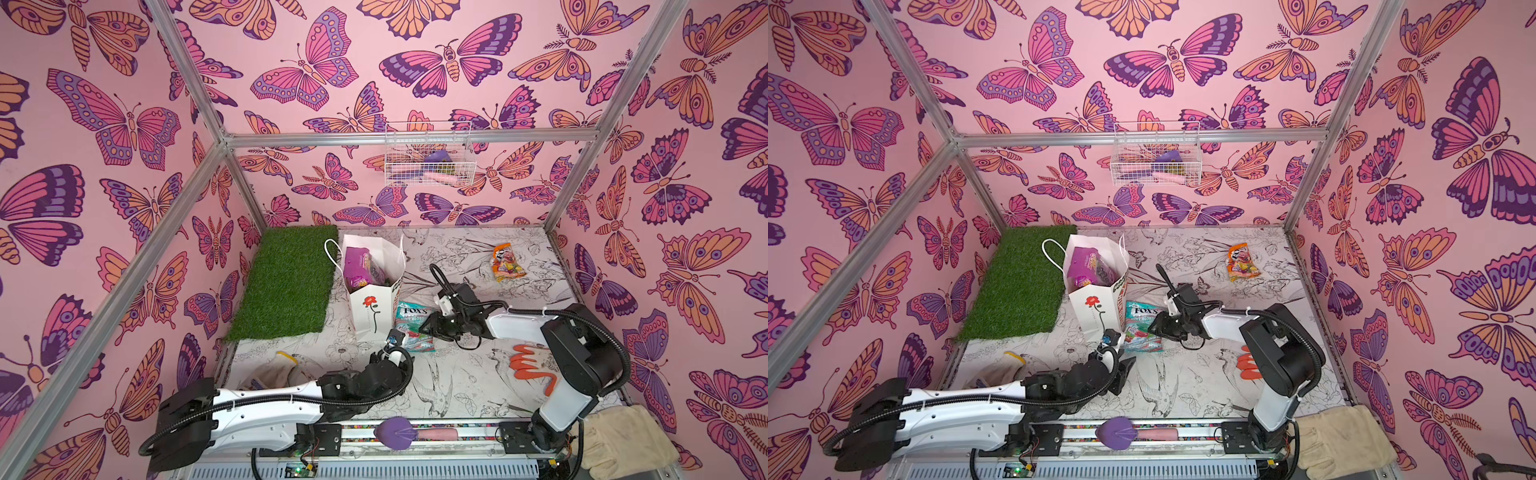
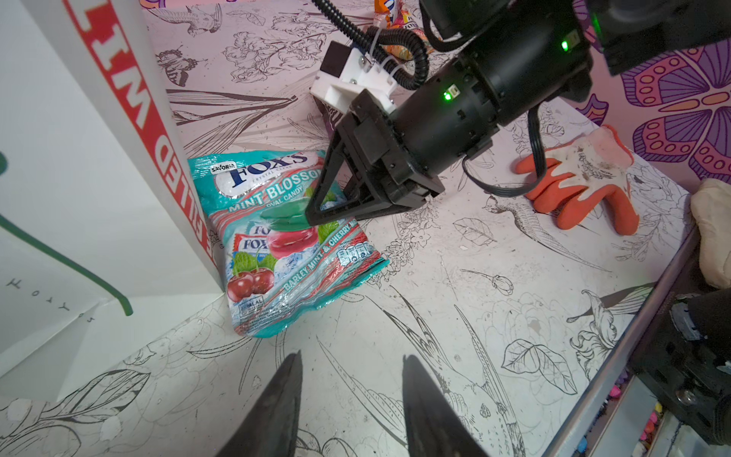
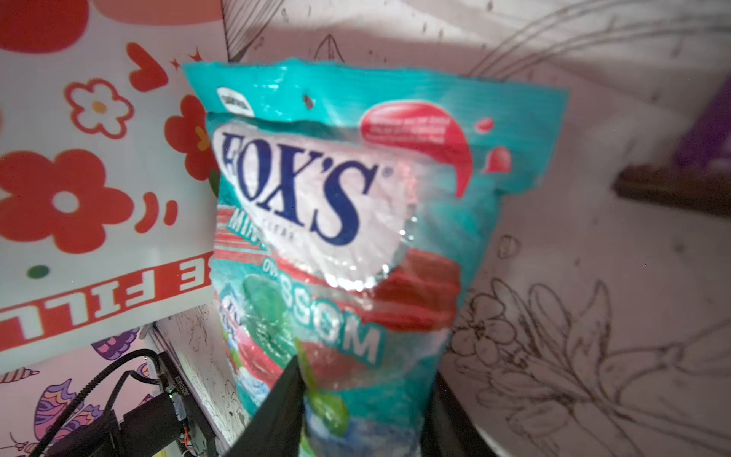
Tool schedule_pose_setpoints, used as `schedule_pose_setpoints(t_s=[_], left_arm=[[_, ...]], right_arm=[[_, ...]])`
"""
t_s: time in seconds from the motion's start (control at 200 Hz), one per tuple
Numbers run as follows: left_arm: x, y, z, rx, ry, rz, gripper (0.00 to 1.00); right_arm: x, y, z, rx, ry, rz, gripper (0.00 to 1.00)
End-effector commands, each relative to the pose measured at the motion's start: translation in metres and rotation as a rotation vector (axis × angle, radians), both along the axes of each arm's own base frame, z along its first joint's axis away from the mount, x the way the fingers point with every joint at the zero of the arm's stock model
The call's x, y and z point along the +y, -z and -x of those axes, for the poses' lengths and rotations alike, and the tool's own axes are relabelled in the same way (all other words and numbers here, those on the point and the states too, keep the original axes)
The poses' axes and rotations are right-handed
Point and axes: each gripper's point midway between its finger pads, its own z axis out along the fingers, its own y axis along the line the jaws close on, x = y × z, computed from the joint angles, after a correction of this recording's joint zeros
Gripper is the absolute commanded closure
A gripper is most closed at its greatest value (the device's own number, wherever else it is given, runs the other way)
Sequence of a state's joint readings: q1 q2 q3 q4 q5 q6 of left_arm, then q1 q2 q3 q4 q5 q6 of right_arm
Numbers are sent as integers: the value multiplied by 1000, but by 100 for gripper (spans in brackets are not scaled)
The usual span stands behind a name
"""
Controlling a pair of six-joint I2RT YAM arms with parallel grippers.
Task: Place the snacks into the paper bag
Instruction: Pick up the snack at the center of the table.
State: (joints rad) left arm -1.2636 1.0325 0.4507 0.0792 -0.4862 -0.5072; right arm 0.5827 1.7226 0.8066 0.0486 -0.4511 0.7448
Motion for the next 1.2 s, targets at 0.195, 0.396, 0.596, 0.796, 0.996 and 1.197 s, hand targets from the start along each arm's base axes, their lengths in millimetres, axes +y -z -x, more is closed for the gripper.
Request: schedule_pose_setpoints(t_s=[0.195,0.396,0.596,0.796,0.996,1.197], left_arm=[[0,1,0,5,-6,4,56],[-1,0,0,2,-4,4,56],[-7,-2,-1,-5,6,2,57],[-11,-2,-2,-7,14,-2,57],[-13,-2,-2,-7,19,-2,57],[-14,-3,-2,-7,21,0,57]], right_arm=[[-9,-11,3,-16,23,26,86],[-17,-45,3,-91,27,32,91],[-23,-77,5,-153,20,39,92],[-31,-114,4,-237,25,53,93],[-38,-149,5,-316,33,49,95],[-43,-178,4,-380,45,44,98]])
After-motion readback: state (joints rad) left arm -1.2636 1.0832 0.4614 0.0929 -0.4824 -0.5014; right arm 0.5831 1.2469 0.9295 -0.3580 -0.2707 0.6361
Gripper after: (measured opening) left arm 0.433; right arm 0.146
